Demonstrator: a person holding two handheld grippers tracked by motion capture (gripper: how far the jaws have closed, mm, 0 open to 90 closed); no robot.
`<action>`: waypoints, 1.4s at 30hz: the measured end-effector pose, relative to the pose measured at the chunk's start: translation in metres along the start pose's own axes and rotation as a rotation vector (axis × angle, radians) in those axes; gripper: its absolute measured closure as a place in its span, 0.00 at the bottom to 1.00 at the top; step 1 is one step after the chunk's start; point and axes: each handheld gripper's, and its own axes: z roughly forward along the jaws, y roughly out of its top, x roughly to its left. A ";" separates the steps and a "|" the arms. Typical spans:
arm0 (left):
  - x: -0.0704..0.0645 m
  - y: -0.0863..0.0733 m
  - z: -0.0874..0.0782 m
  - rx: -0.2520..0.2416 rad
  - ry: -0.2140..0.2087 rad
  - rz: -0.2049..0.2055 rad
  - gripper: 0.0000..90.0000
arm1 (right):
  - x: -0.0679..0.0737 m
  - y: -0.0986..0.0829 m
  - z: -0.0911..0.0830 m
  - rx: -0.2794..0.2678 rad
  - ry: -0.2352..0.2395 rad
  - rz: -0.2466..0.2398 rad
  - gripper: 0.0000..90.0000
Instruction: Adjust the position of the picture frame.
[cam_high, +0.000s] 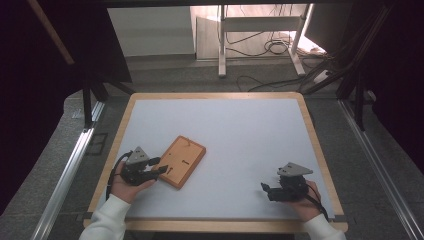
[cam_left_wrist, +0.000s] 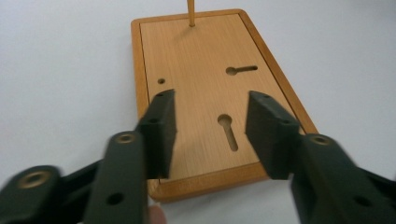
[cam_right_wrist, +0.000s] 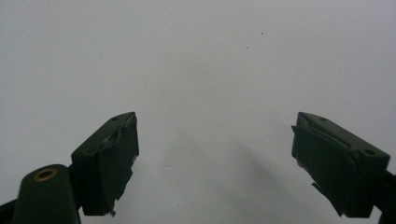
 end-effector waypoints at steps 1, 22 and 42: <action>0.000 0.002 0.001 0.002 -0.004 0.001 0.63 | 0.001 0.000 0.000 -0.001 0.001 -0.002 0.16; 0.021 0.060 0.076 0.050 -0.045 -0.003 0.55 | 0.002 -0.001 0.001 0.001 -0.004 0.004 0.17; 0.020 0.078 0.107 0.101 -0.050 0.044 0.87 | 0.000 -0.002 0.001 0.011 -0.013 -0.003 0.17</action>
